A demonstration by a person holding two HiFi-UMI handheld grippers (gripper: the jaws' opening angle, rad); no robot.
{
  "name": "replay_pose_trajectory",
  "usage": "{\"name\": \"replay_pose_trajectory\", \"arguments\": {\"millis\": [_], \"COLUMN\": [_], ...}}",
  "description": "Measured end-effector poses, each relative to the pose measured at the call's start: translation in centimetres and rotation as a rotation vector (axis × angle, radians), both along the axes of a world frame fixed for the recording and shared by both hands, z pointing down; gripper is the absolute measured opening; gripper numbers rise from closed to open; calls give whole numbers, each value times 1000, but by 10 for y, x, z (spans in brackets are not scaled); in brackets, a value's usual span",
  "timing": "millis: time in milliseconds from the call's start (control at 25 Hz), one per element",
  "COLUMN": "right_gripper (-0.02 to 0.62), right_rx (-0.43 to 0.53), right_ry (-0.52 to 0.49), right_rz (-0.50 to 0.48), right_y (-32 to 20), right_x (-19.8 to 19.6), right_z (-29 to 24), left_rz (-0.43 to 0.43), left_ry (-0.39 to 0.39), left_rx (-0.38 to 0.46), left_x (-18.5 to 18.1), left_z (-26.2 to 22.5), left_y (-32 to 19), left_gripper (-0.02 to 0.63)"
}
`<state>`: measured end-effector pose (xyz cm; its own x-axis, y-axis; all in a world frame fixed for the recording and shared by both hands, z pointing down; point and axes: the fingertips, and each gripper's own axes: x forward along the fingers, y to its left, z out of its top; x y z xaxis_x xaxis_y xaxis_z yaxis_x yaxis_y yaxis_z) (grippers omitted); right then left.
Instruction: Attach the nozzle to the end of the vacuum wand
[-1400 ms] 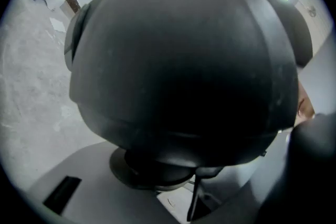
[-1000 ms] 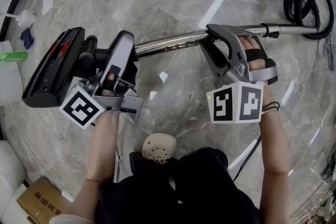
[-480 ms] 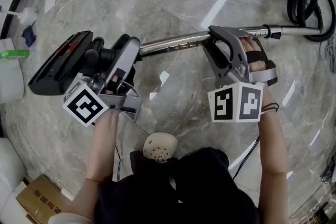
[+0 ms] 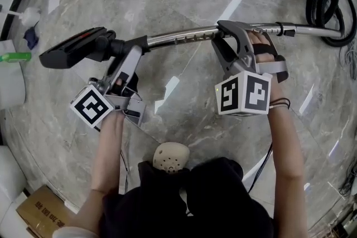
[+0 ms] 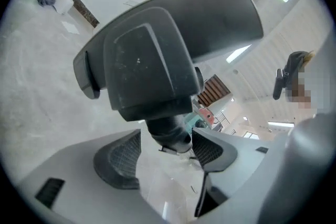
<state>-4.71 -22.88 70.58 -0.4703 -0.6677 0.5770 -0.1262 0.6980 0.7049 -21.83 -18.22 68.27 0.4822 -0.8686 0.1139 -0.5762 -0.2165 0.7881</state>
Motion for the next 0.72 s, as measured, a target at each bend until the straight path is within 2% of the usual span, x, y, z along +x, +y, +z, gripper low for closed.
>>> {"name": "replay_pose_trajectory", "arguments": {"millis": [160,320,440,560,600,640,720], "right_gripper": [173,173,173,173,173,173,175], "right_rx": [-10,-12,10,32,34,31,9], "right_ry": [20,42,44,48,49,47,39], "right_rz": [-2,-6,-6,-1,-1,0,6], "right_y": [-16,-28,-33,-39,-40,-41,-40], "right_x": [-14,-29,-38,-43,-44,-45,-45], "right_z": [16,36,42,43,44,46,49], "left_rz": [19,66,87,105,103,100,114], "left_ry": [-39,-59,-92,-115,-121,-129,-156], "left_rx": [-74,-86,-89,-93,-94,-96,-101], "left_x": [-2,6,10,14,14,14,18], "left_z": [31,42,46,49,50,51,54], "left_y": [7,11,13,16,17,17,16], "left_gripper": [289,284,196,138,97,51,19]}}
